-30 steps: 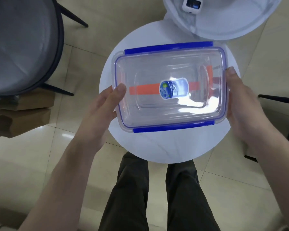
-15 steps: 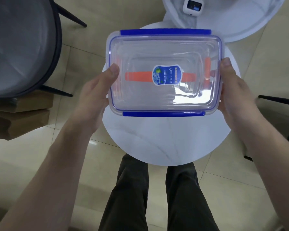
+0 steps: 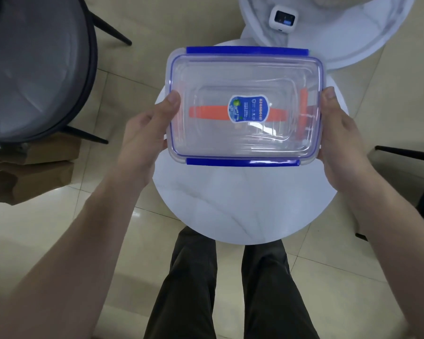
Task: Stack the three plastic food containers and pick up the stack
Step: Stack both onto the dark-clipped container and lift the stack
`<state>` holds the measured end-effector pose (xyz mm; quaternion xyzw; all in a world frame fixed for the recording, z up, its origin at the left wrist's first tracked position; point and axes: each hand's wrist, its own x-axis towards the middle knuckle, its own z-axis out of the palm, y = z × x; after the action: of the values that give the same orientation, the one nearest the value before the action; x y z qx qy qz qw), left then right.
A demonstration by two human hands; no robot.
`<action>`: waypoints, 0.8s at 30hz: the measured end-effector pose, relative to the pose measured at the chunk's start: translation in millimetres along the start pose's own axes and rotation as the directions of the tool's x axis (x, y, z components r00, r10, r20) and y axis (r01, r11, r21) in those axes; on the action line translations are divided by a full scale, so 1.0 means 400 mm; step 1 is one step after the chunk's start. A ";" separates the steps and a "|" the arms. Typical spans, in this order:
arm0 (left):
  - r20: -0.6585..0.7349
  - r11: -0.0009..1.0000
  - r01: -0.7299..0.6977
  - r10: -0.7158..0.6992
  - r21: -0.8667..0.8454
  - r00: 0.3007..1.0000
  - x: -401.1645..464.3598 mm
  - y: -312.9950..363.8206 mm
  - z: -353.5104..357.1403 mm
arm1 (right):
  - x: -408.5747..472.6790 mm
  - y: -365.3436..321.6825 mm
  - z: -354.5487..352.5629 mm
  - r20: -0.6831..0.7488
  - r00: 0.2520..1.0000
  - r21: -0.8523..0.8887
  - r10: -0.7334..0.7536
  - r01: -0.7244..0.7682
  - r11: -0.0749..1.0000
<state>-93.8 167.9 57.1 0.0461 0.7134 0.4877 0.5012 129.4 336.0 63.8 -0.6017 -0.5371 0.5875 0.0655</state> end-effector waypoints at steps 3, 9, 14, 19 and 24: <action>-0.019 1.000 0.022 -0.022 -0.003 1.000 0.003 -0.003 -0.004 | -0.002 0.000 0.001 -0.001 1.000 0.010 0.017 -0.017 1.000; -0.026 0.999 0.045 -0.046 -0.020 0.999 0.001 -0.007 -0.003 | -0.004 0.002 0.000 -0.011 1.000 0.018 0.016 -0.016 1.000; 0.002 0.997 0.046 -0.046 -0.065 0.999 -0.007 -0.012 0.000 | -0.007 0.007 -0.006 -0.003 1.000 0.035 0.031 -0.031 0.999; 0.024 0.995 0.029 -0.026 -0.094 0.999 -0.015 -0.019 0.001 | -0.011 0.009 -0.006 -0.002 0.999 0.059 0.034 -0.034 0.998; 0.035 0.996 0.027 -0.025 -0.081 0.999 -0.023 -0.022 0.006 | -0.013 0.015 -0.008 0.004 1.000 0.064 0.027 -0.028 0.998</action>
<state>-83.8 159.7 56.5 0.0247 0.6849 0.5089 0.5209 136.5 331.4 63.7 -0.6058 -0.5099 0.6061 0.0758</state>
